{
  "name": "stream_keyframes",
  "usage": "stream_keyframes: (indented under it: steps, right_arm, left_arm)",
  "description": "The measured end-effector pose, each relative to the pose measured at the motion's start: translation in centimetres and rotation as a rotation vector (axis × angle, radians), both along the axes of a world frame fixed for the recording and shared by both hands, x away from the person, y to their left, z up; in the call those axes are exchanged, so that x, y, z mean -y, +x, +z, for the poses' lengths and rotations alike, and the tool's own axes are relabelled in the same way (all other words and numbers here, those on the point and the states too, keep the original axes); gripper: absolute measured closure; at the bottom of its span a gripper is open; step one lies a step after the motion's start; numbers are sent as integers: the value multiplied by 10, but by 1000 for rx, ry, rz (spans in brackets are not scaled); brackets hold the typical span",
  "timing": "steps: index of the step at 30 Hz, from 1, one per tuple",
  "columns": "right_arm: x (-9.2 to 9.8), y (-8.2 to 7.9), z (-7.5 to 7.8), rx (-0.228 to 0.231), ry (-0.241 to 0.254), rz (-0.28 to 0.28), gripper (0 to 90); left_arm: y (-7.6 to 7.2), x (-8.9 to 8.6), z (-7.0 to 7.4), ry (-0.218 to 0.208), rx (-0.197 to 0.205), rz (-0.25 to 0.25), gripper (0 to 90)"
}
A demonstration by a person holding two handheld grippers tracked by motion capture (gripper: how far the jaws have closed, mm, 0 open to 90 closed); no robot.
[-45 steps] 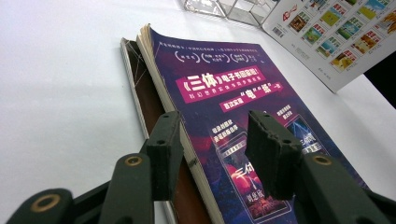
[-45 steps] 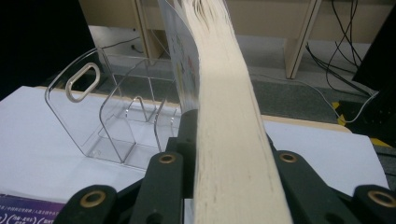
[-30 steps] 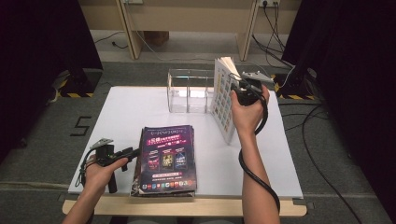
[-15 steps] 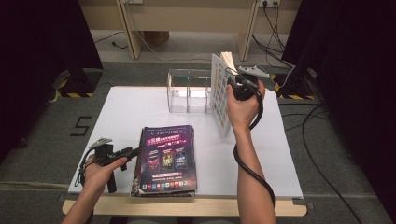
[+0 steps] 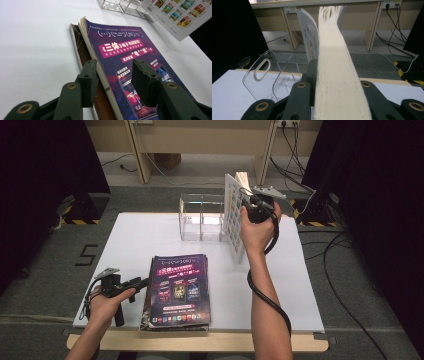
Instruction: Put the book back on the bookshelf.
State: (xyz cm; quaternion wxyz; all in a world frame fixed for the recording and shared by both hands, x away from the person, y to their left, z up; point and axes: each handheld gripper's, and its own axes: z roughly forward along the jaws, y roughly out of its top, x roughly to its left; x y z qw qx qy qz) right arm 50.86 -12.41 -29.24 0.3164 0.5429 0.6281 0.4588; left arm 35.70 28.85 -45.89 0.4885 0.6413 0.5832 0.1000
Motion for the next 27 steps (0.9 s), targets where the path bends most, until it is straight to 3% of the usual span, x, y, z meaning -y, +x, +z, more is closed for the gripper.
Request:
stream_keyframes:
  steps: [27]
  right_arm:
    - [-1, 13, 4, 17, 13, -9, 743]
  left_arm:
    - [0, -2, -1, 20, 4, 17, 547]
